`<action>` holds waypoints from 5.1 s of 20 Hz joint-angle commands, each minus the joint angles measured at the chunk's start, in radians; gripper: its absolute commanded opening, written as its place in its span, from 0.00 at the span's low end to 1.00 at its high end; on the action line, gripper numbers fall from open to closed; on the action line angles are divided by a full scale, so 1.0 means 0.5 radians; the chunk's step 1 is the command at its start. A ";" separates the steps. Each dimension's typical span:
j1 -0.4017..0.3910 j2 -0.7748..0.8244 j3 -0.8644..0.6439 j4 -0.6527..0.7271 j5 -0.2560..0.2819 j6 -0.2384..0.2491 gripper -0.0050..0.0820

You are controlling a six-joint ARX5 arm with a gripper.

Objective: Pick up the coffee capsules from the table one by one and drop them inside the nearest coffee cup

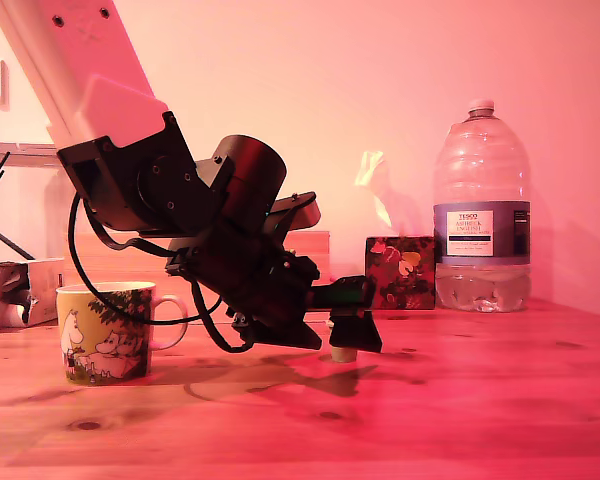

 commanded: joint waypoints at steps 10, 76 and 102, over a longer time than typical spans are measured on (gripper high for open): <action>-0.005 0.114 0.012 0.039 0.031 -0.019 0.28; 0.654 -1.695 -1.047 -0.745 -0.282 -0.008 0.18; 0.764 -0.936 0.077 -2.069 -0.081 -0.080 0.18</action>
